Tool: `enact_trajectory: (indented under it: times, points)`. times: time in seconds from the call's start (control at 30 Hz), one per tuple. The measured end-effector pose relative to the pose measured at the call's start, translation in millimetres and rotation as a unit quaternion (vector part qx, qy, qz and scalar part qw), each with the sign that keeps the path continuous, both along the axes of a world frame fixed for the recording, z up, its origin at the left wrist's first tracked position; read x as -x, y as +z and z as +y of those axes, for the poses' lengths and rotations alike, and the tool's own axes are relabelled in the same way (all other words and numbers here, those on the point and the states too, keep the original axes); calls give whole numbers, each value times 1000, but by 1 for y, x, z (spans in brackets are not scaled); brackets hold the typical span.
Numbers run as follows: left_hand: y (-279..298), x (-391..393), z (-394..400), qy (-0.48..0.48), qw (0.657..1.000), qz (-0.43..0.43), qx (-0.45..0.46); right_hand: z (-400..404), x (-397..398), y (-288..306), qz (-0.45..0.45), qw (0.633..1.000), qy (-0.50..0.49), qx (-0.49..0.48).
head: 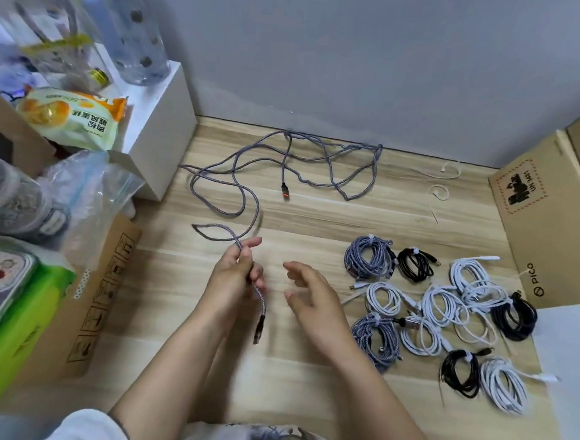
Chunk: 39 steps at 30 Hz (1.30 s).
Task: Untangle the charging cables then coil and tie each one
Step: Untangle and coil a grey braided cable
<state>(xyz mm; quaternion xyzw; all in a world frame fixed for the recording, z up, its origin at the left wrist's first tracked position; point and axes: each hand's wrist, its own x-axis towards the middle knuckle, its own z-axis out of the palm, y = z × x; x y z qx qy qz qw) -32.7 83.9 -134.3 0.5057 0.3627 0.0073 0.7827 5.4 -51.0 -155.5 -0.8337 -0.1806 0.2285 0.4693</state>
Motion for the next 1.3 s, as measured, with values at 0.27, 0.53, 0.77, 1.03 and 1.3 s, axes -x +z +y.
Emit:
enact_trajectory:
  times: [0.27,0.53,0.77,1.03,1.3]
  points:
    - [54,12,7,-349,891,-12,-290,13,-20,53,-309,939,150,-13]
    - [74,16,20,-327,848,-90,-408,-4,-35,73,-352,929,110,-35]
    - [94,29,19,-276,935,-184,-126,-3,-20,109,-63,946,-140,-284]
    - [107,29,18,-322,913,-222,116,2,-5,117,100,906,-166,-376]
    - [121,18,8,-284,820,-271,416,13,7,104,190,941,-70,-272]
